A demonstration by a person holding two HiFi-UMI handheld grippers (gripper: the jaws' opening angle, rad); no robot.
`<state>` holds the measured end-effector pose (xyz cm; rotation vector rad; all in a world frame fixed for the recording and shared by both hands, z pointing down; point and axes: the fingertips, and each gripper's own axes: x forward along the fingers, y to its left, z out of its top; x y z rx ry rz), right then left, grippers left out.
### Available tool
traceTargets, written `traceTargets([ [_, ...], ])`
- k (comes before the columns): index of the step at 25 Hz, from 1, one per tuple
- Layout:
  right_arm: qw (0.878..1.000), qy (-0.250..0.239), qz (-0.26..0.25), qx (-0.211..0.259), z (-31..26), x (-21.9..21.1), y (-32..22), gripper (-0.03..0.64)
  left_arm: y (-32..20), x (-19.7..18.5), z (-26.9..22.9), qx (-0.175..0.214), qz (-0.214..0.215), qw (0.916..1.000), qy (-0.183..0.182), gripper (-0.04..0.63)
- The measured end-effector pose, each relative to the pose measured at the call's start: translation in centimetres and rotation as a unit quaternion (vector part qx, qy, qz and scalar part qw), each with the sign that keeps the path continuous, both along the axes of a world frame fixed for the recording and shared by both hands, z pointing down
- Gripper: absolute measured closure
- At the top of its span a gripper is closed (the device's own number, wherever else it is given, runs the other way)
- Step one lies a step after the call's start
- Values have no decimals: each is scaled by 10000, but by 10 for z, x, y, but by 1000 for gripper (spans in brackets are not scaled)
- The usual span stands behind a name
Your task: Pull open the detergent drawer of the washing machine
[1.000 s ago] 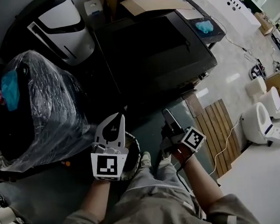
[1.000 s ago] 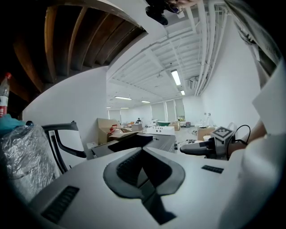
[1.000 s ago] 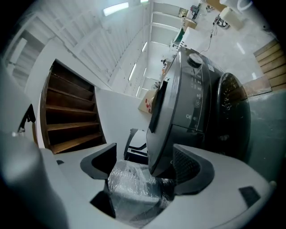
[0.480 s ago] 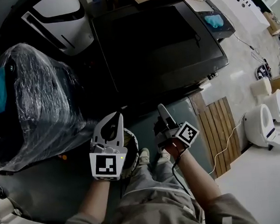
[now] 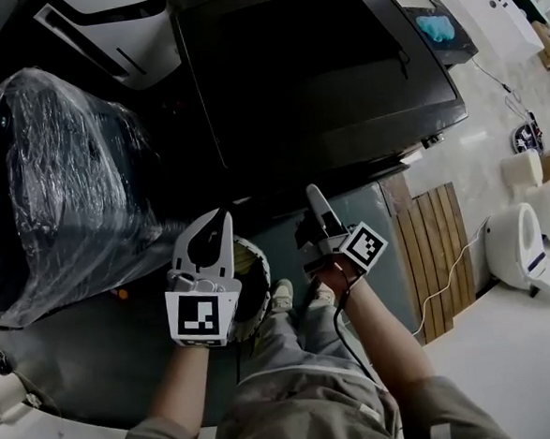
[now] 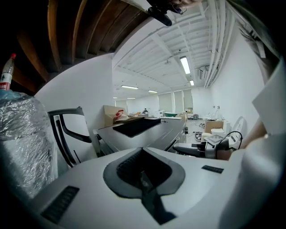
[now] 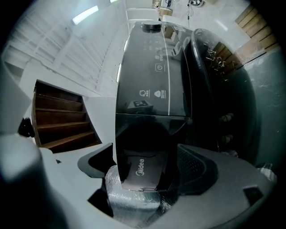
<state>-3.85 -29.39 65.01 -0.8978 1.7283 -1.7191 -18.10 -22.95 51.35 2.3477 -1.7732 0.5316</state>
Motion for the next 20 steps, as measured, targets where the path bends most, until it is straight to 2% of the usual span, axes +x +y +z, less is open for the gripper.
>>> traceTargets([
  [8, 9997, -194, -74, 131, -1, -12, -14, 186, 3, 2, 13, -108, -27, 9999, -55, 580],
  [20, 9992, -400, -13, 33, -3, -16, -21, 189, 6, 3, 17, -195, -97, 9998, -28, 580],
])
